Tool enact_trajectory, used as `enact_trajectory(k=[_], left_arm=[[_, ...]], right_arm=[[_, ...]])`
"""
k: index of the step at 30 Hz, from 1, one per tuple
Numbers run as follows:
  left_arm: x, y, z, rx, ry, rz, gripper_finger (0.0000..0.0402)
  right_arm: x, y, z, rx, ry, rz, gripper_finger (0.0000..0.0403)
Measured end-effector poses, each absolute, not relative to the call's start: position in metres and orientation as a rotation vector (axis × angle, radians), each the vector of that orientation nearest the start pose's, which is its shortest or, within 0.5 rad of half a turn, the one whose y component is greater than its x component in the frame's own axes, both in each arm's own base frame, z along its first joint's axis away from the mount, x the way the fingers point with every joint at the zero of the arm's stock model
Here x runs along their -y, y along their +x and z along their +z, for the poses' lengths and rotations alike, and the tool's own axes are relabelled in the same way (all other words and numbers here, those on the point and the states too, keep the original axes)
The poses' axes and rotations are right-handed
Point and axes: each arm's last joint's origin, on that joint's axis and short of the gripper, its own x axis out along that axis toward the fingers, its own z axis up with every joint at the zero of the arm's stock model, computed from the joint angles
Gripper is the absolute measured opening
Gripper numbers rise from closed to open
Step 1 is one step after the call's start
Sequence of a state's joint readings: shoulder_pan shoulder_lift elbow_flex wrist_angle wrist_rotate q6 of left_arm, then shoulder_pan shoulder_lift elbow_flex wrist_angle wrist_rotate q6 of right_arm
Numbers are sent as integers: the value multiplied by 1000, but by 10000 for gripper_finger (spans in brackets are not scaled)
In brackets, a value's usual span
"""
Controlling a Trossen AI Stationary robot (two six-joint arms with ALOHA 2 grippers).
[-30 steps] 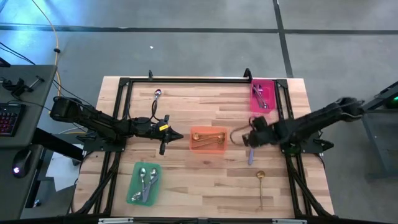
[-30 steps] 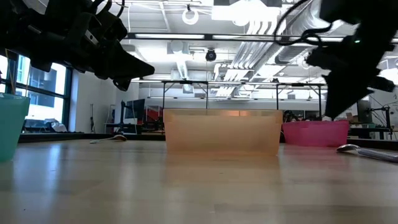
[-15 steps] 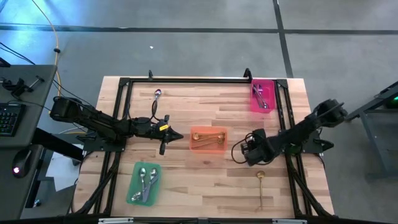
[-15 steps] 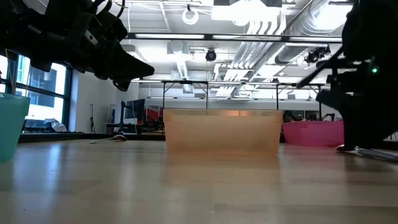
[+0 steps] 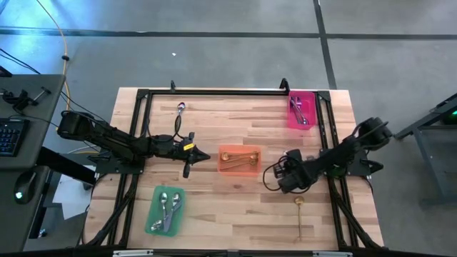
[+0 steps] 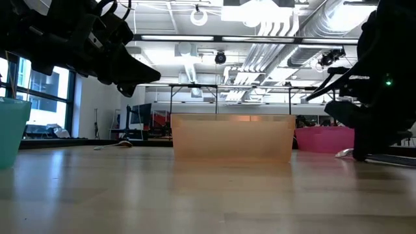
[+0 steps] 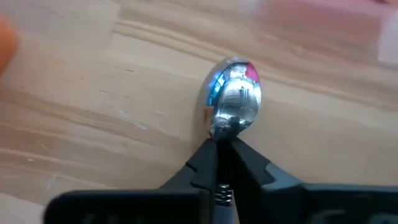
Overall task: Sort silverware by color (type)
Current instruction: Put the violet spoon into the green bin
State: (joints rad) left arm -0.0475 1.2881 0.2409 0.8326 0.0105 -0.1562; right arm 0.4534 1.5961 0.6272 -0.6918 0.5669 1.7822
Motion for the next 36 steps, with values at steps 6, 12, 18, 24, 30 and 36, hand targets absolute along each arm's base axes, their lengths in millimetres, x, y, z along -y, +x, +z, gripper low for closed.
enact_trajectory(k=[6, 12, 18, 24, 30, 36], left_arm=[[11, 214, 151, -250, -172, -42, 0], [11, 214, 149, -274, -176, -39, 0], [11, 214, 149, -273, -176, -41, 0], [20, 213, 150, -274, -162, -87, 6], [28, 213, 152, -255, -158, -119, 37], [34, 217, 160, -216, -165, -143, 80]], right_arm=[[-84, 194, 108, -757, 614, -1101, 5], [-97, 194, 110, -647, 578, -1022, 2], [-105, 194, 112, -542, 546, -974, 1], [-113, 196, 119, -467, 501, -928, 0], [-130, 216, 145, -403, 385, -848, 2], [-147, 241, 183, -325, 250, -794, 1]])
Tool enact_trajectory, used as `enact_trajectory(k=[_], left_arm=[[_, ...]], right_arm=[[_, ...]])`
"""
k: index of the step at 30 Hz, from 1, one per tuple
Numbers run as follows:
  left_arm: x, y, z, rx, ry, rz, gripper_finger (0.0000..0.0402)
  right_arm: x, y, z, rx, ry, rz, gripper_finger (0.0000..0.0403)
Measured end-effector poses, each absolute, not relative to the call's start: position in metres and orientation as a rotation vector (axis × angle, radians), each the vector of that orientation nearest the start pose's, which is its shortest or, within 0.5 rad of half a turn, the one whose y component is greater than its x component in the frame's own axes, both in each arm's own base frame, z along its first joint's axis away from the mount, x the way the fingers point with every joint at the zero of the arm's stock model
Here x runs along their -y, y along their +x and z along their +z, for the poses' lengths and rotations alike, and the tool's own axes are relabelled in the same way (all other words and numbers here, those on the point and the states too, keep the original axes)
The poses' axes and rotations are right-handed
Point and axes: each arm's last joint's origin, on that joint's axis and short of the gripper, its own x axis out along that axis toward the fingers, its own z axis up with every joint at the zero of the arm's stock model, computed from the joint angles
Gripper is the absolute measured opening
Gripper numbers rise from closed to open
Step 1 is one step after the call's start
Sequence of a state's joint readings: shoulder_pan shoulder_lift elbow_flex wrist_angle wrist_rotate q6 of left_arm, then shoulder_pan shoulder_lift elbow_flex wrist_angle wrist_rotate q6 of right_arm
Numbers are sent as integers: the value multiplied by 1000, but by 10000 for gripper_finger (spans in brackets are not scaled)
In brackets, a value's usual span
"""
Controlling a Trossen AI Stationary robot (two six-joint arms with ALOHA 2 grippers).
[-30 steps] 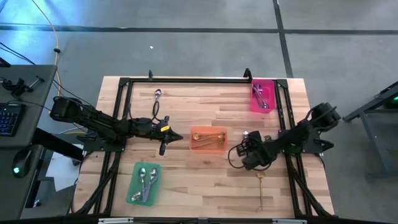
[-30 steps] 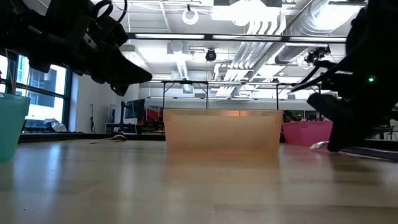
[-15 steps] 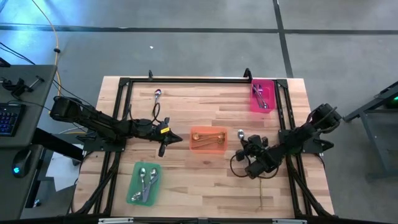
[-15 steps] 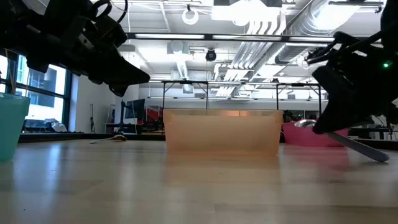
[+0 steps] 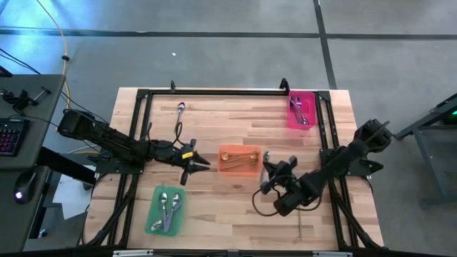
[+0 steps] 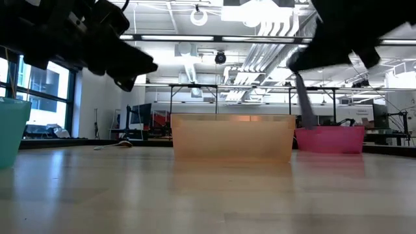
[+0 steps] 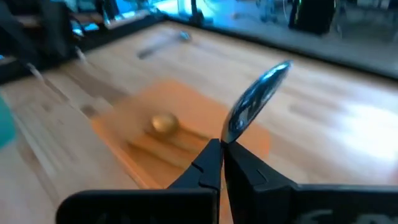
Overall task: Sort silverware by color (type)
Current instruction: Put the violet spoon into the green bin
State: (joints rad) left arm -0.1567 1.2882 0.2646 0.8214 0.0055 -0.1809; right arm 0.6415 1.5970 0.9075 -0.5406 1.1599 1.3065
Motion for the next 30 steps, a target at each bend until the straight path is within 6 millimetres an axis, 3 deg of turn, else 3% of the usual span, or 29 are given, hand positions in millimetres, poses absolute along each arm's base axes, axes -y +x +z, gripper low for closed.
enact_trajectory(k=[6, 10, 19, 30], left_arm=[[41, 229, 175, -163, -163, -126, 119], [47, 247, 180, -161, -163, -137, 128], [59, 302, 180, -151, -141, -202, 135], [52, 321, 191, -16, -154, -274, 184]], right_arm=[[-160, 260, 224, -236, 136, -778, 1], [-164, 272, 240, -215, 84, -756, 0], [-167, 293, 252, -191, 34, -690, 0], [-180, 300, 262, -168, 4, -550, 0]])
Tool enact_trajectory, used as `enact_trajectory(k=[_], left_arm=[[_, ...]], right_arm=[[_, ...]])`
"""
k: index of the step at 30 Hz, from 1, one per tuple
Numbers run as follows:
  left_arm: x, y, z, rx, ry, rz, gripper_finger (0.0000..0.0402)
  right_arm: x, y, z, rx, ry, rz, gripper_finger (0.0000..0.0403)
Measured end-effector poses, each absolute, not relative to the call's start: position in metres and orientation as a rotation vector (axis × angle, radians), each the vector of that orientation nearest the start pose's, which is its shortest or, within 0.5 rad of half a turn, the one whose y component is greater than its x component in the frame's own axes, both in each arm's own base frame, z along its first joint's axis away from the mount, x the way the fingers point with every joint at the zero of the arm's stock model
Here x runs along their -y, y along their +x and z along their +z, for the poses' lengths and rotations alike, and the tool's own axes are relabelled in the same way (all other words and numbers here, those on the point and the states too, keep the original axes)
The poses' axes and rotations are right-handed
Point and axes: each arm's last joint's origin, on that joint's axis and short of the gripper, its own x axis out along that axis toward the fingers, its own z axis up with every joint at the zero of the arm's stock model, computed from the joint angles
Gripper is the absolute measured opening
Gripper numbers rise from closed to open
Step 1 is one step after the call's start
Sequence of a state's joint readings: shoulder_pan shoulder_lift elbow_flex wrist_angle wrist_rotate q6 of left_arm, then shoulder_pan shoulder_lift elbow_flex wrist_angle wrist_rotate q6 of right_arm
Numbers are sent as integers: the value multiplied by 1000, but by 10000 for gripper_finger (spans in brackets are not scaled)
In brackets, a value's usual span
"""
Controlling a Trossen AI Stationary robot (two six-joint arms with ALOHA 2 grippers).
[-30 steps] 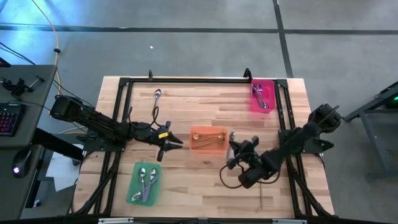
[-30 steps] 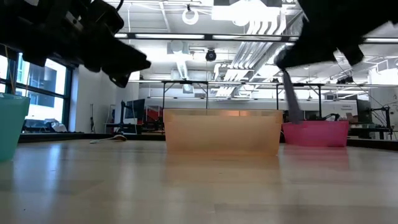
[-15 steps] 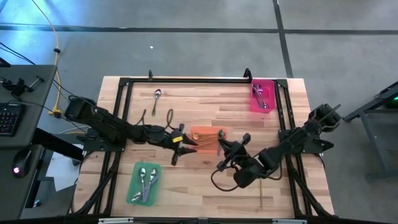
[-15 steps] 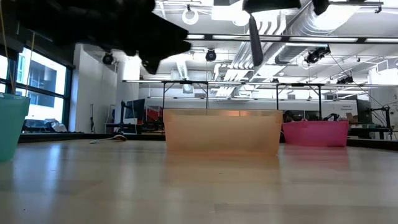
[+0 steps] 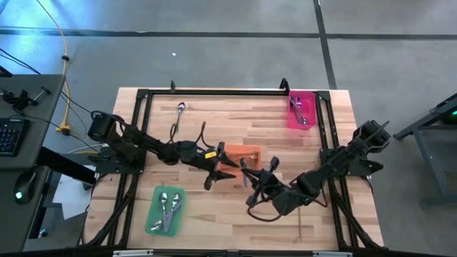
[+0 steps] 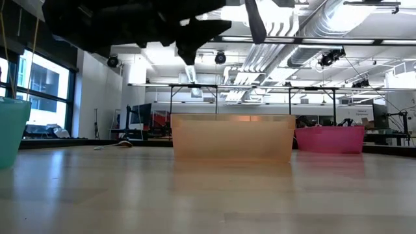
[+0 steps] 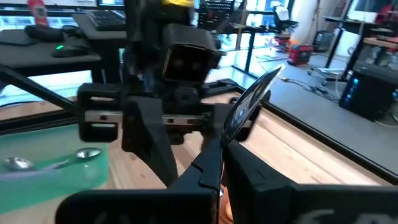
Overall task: Sort silverware by color (type)
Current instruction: Put the violet spoon into the green bin
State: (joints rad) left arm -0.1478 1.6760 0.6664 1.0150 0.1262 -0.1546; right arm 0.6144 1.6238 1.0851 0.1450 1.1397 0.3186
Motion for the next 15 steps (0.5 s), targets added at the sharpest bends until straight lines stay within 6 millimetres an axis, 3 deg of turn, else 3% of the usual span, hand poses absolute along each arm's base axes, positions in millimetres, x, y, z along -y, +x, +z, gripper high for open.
enact_trajectory(k=[5, 15], left_arm=[[54, 329, 204, 21, -149, -376, 190], [55, 344, 215, 26, -124, -399, 190]], right_arm=[[-180, 302, 266, -155, -13, -529, 0], [-178, 305, 269, -148, -18, -509, 0]])
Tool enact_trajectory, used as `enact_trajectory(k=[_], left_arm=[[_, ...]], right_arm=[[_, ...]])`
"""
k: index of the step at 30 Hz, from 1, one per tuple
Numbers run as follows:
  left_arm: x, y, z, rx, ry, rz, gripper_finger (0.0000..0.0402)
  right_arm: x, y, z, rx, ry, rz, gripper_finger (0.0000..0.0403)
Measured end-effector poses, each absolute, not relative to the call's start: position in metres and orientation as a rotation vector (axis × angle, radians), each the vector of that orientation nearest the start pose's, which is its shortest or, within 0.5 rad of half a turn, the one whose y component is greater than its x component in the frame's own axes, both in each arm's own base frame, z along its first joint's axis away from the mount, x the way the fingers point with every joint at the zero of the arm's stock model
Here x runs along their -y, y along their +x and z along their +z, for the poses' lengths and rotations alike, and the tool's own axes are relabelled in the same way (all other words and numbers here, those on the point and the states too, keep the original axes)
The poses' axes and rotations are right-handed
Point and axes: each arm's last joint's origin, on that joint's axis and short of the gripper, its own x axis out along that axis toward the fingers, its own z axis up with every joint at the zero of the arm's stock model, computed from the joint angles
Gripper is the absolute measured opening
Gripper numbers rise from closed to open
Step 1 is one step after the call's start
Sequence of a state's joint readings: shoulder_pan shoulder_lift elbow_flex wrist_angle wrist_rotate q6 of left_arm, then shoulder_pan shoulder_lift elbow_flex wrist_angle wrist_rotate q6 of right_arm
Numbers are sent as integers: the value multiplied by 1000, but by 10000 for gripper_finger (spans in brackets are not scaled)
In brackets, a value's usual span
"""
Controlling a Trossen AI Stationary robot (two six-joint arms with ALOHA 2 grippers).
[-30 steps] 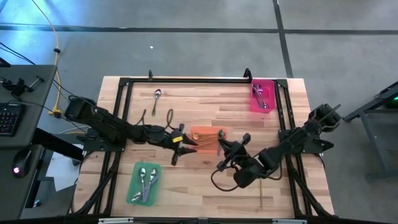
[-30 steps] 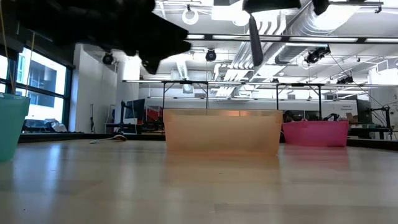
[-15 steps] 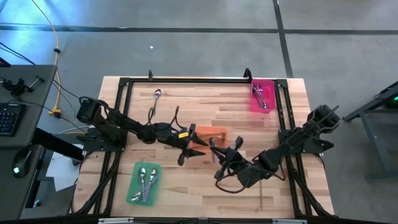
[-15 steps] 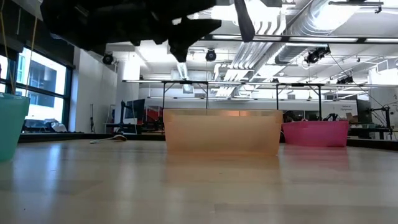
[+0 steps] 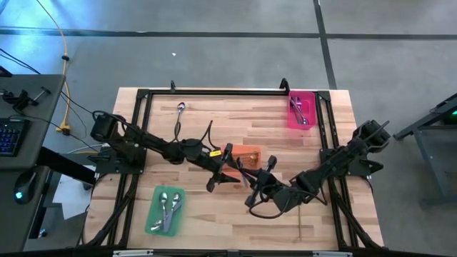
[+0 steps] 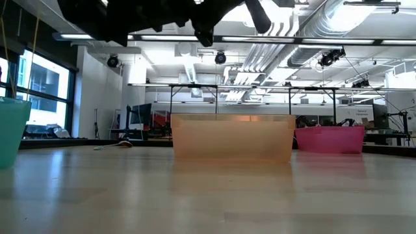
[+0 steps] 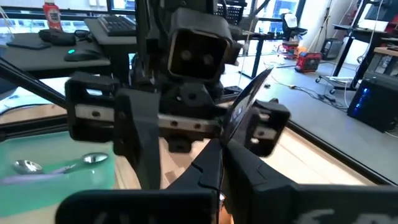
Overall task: Sort silverware by color (type)
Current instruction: Put the violet spoon into the green bin
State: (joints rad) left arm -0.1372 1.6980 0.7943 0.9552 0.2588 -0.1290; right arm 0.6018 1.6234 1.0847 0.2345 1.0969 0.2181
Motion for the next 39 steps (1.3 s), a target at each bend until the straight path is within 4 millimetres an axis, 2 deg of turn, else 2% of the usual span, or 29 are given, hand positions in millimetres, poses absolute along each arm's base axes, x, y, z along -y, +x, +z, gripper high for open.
enact_trajectory(k=[4, 8, 17, 24, 30, 34, 39], left_arm=[[56, 354, 211, 23, -135, -397, 177], [57, 362, 206, 28, -132, -398, 146], [57, 363, 207, 45, -99, -394, 25], [56, 363, 205, 12, -101, -376, 23], [54, 357, 204, -143, -106, -328, 23], [56, 347, 211, -226, -106, -323, 23], [54, 333, 215, -375, -96, -302, 23]], right_arm=[[-178, 305, 269, -146, -22, -508, 0], [-178, 305, 269, -146, -25, -508, 0], [-178, 305, 269, -149, -28, -501, 0], [-178, 305, 268, -160, -44, -509, 8], [-176, 303, 268, -158, -83, -569, 62], [-172, 299, 277, -145, -108, -607, 97], [-169, 294, 288, -147, -146, -605, 103]])
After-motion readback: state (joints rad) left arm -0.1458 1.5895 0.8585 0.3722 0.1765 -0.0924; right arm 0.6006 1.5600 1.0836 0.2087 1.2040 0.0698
